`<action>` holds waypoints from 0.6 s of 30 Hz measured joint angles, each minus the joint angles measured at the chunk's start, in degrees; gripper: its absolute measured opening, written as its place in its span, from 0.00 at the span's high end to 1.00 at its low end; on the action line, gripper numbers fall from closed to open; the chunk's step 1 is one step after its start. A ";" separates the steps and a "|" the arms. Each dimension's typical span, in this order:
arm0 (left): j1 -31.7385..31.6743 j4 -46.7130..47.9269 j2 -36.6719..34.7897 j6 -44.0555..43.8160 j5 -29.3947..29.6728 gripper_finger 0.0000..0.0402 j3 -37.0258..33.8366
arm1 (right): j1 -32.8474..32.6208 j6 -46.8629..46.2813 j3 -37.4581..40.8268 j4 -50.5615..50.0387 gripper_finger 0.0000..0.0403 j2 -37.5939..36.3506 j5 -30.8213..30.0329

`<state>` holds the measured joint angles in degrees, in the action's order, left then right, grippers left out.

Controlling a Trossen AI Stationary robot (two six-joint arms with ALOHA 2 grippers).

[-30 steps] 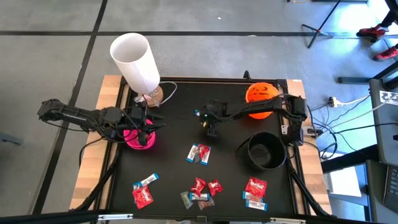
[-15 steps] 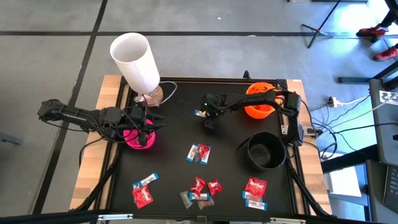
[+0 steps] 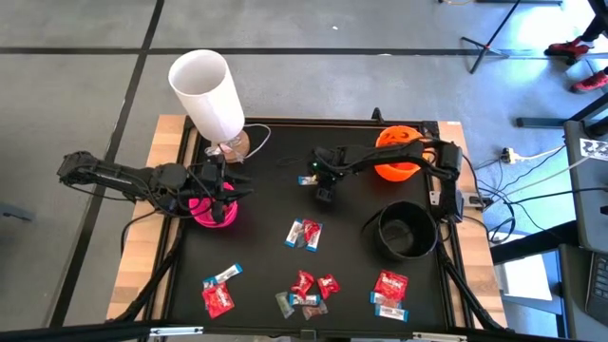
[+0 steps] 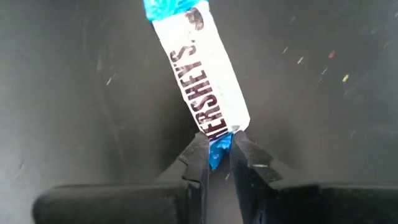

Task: Sort candy
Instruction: Put the white chocolate bar into the black bucket

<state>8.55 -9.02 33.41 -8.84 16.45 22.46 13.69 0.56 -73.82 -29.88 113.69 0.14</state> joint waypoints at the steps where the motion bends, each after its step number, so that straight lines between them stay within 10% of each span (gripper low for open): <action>1: -0.02 -0.02 0.01 0.00 0.00 0.65 0.00 | -0.26 -0.07 0.11 -0.47 0.87 -0.49 0.18; 18: -0.02 0.00 0.02 -0.02 0.00 0.65 0.00 | -7.46 -2.16 -0.04 -9.19 0.87 -14.20 -0.54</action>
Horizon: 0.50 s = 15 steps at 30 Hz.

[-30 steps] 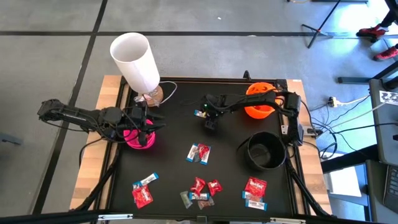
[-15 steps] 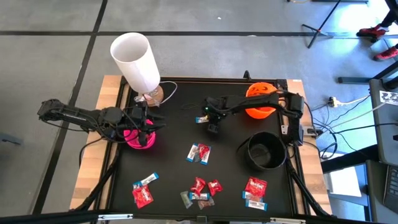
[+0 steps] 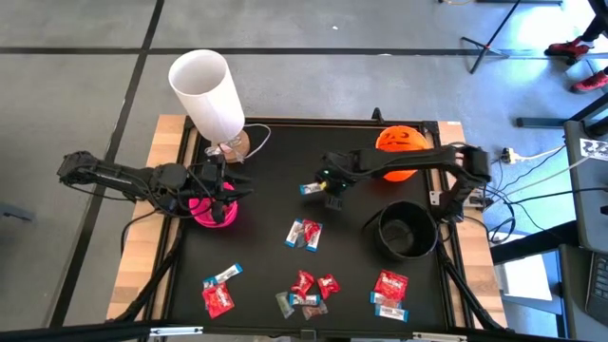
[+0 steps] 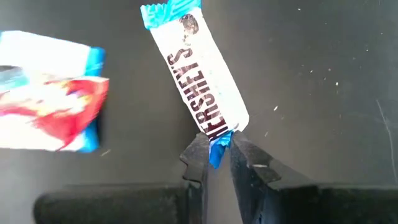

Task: Sort candy
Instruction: Put the white chocolate bar into the black bucket

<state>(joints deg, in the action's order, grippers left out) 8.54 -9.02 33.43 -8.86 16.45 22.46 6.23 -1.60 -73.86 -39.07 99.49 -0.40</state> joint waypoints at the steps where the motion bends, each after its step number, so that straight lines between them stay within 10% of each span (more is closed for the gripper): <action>1: 0.02 -0.01 0.00 0.00 0.00 0.65 0.00 | -0.79 -0.50 -0.06 -1.77 0.87 -1.29 0.00; 15: 0.01 -0.13 3.46 -0.02 0.51 0.65 0.02 | -20.44 -9.49 -0.06 -20.66 0.87 -20.57 2.05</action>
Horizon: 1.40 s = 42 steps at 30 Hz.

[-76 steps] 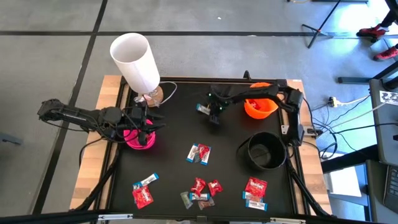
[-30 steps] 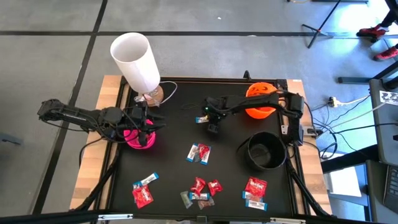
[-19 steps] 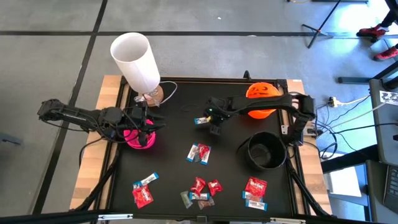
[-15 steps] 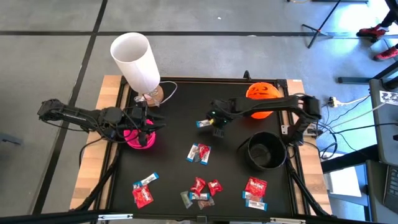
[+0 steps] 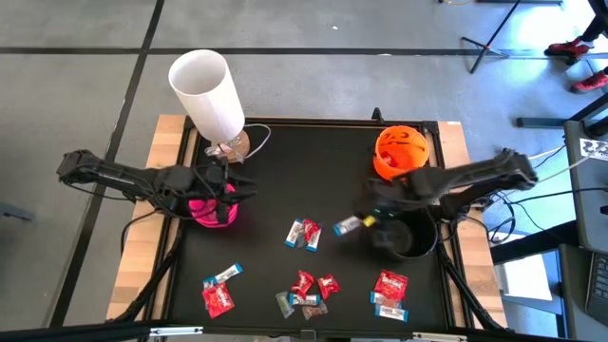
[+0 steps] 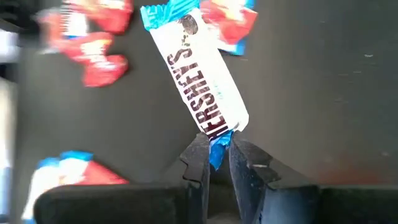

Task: Sort candy
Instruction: Put the white chocolate bar into the black bucket, then put the red candy into the orange bucket

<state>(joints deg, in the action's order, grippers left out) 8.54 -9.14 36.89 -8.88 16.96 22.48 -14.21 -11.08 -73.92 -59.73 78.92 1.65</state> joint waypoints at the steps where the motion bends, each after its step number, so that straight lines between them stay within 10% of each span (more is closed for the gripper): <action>1: -0.01 0.08 0.37 0.00 0.02 0.65 0.00 | -1.52 -1.91 -0.02 -0.56 0.87 -1.24 -0.06; 20: -0.01 -2.61 2.18 -0.04 -0.01 0.65 0.00 | -14.84 -36.85 -0.02 -28.22 0.86 -9.90 -6.81; 33: -0.01 -4.49 2.18 -0.15 -0.07 0.65 0.00 | -14.65 -36.69 -0.02 -29.06 0.50 -9.86 -14.17; 42: -0.01 -7.65 2.18 -0.04 -0.09 0.65 0.00 | -9.08 -34.94 -0.02 -26.99 0.48 -9.86 -24.62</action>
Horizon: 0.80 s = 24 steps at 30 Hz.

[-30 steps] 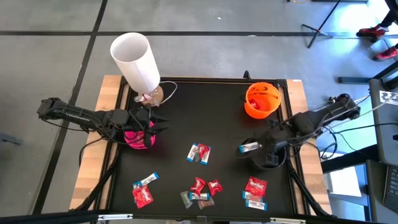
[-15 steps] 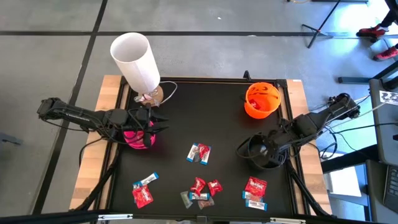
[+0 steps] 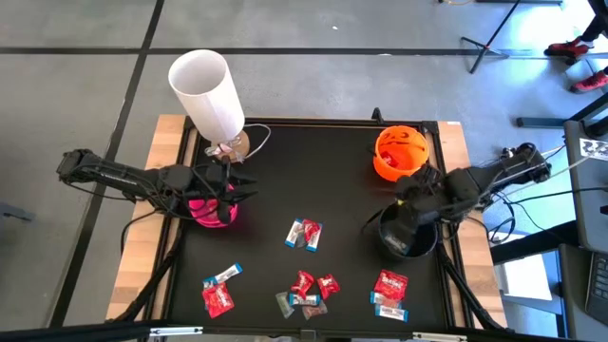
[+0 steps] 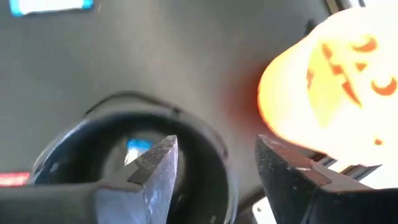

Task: Sort candy
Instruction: Put the red candy into the orange bucket

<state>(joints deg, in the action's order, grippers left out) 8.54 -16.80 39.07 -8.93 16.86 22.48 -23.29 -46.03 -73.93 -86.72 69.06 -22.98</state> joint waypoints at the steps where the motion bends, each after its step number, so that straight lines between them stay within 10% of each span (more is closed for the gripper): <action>1: 0.00 -0.19 0.00 0.02 0.00 0.65 0.00 | 1.09 1.16 0.00 0.95 0.49 0.00 -1.00; 16: 0.02 -0.54 0.00 -1.18 0.01 0.65 0.00 | 11.48 26.40 0.00 29.57 0.53 0.09 -3.66; 24: 0.02 -0.48 0.00 -1.20 0.02 0.65 0.00 | 11.31 31.61 0.00 42.34 0.53 0.09 7.77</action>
<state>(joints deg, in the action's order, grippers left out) 8.56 -17.28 39.07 -10.13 16.88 22.48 -11.99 -14.41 -73.93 -44.38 69.14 -15.21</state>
